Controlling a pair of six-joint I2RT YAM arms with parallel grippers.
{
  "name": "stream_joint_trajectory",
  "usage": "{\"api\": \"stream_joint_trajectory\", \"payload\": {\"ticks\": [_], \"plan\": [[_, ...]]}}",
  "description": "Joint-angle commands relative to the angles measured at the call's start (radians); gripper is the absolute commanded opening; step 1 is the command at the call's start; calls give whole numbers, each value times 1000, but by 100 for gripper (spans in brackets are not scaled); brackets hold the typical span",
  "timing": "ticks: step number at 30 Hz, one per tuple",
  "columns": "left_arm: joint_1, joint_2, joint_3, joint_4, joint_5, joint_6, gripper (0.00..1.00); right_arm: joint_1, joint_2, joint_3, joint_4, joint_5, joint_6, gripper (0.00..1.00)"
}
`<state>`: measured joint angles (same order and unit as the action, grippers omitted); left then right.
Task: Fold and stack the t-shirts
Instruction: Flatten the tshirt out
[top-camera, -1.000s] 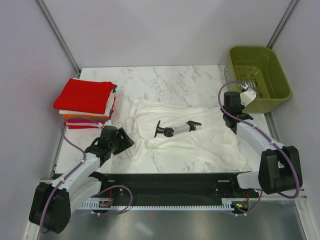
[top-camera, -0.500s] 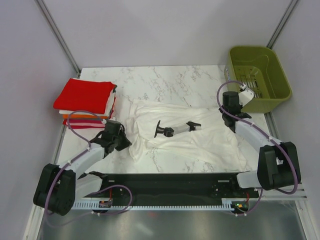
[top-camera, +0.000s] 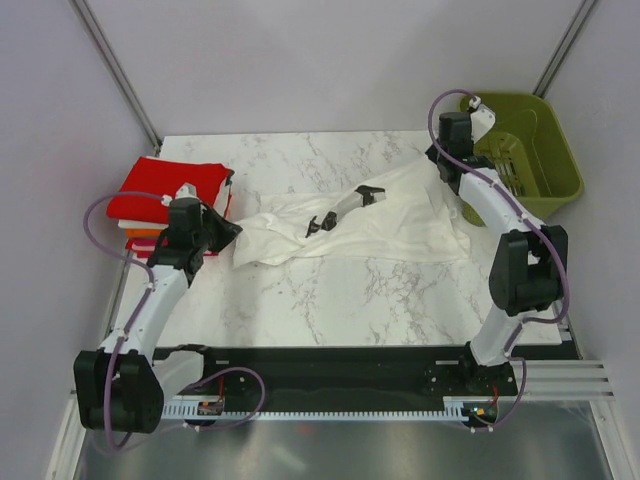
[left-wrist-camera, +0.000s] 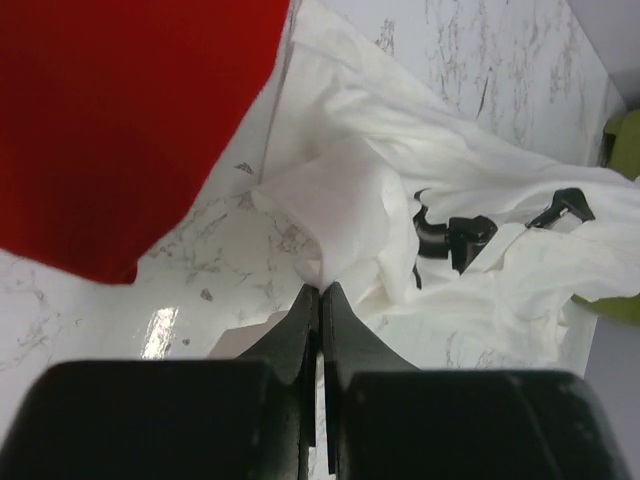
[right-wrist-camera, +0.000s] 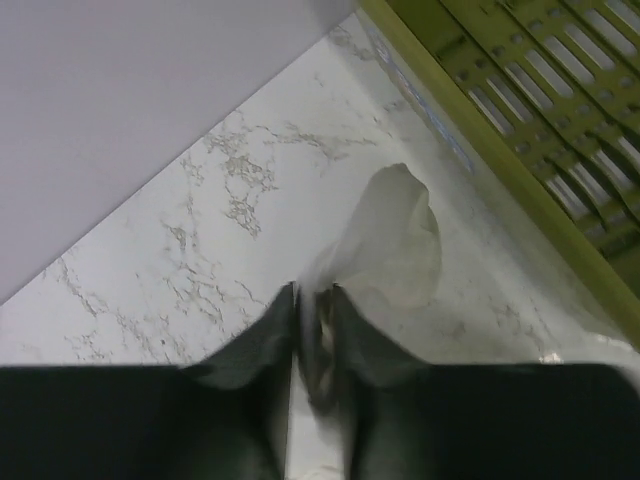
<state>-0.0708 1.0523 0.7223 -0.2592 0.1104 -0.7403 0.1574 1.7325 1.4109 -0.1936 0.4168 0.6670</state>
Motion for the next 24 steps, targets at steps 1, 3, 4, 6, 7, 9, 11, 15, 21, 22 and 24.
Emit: {"api": "stream_joint_trajectory", "payload": {"ticks": [1,3,4,6,7,9,11,15,21,22,24], "plan": [[17,92,49,0,22,-7,2,-32,114,147,-52,-93,-15,37],[17,130,71,9,28,-11,2,-42,182,250,-117,-160,-18,71],[17,159,75,11,32,-11,2,-42,186,261,-159,-170,-27,71],[19,175,69,27,29,-11,2,-42,156,205,-152,-187,-36,70],[17,181,65,29,14,-10,2,-41,136,174,-132,-188,-50,68],[17,181,51,34,-9,-8,2,-42,70,70,-109,-203,-64,62],[17,175,43,35,-41,-5,2,-39,27,-4,-67,-219,-81,57],[19,169,20,46,-86,-16,2,-41,-28,-153,5,-222,-109,52],[20,178,16,51,-86,-25,2,-41,112,-71,8,-288,-144,54],[20,176,14,51,-86,-25,2,-41,133,-53,3,-296,-145,54],[20,173,9,52,-87,-22,2,-41,189,-9,3,-309,-152,58]]}}
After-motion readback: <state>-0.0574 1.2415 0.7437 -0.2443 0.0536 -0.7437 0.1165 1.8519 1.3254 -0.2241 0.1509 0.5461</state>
